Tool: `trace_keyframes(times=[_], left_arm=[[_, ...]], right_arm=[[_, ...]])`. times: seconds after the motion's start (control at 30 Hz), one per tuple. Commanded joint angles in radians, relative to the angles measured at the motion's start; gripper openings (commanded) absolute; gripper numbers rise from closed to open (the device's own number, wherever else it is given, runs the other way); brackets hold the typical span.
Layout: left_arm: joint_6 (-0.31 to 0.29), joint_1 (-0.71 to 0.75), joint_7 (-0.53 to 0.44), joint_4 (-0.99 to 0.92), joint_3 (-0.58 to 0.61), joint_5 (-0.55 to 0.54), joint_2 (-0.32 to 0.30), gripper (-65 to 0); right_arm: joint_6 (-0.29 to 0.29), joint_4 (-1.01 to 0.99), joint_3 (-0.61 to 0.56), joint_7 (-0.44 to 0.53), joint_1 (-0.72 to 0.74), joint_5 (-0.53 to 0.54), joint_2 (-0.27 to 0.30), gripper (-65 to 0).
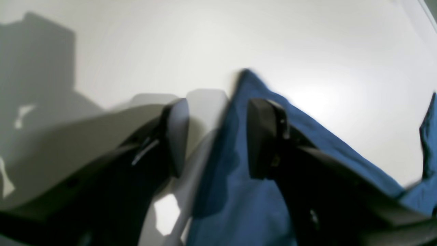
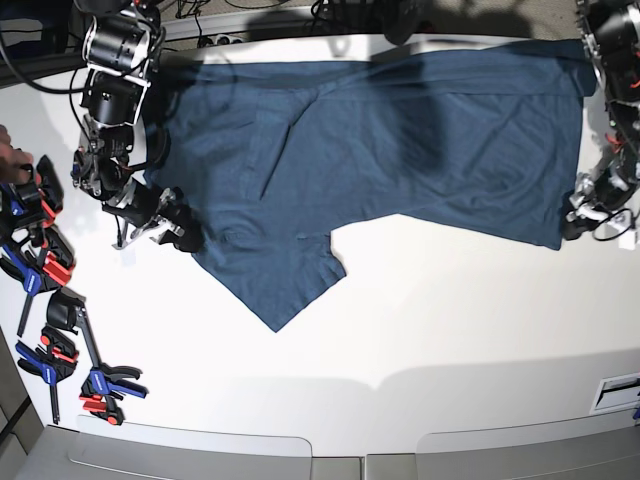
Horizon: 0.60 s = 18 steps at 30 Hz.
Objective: Fold the T-shirt properly
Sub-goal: 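Grasp the shirt edge by the sleeve with the right gripper, left gripper at hem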
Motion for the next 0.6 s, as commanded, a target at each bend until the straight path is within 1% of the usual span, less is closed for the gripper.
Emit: trace_keyframes(times=[0.0,0.13,0.27,0.3,0.33,0.37,0.43,0.47,0.57], left_arm=[[-0.003,-0.021,0.019,0.006,0.013,0.003,-0.005,-39.1],[-0.003,-0.026,0.029,0.006,0.042,0.007,0.029,-39.1],[-0.003,-0.026,0.01,0.006,0.042,0.033,0.047,-40.0],[-0.003,-0.026,0.002,0.006,0.041,0.032,0.045,-41.7],[-0.003,-0.026,-0.01,0.006,0.041,0.032,0.043,-45.0],[-0.003,-0.026,-0.021,0.006,0.041,0.032,0.039,-50.0],[-0.003,-0.026,-0.041,0.006,0.041,0.029,0.032,-63.8],[-0.004,-0.026,-0.051,0.007,0.041,0.029,0.029,-65.0],[-0.004,-0.026,-0.08,0.007,0.04,0.029,0.018,-65.0]], right_arm=[[-0.01,0.002,0.002,-0.015,0.008,0.0,0.0,-65.0],[-0.01,0.002,0.002,-0.015,0.008,0.0,0.0,-65.0],[-0.01,0.002,0.002,-0.016,0.008,0.0,0.0,-65.0],[-0.01,0.002,0.002,-0.016,0.008,0.0,0.0,-65.0],[-0.01,0.002,0.002,-0.016,0.008,0.0,0.0,-65.0],[-0.01,0.002,0.002,-0.017,0.008,0.0,0.0,-65.0],[-0.01,0.002,0.002,-0.019,0.008,0.001,0.0,-65.0],[-0.01,0.002,0.002,-0.019,0.008,0.005,0.001,-65.0],[-0.01,0.011,0.002,-0.027,0.01,0.031,0.004,-65.0]])
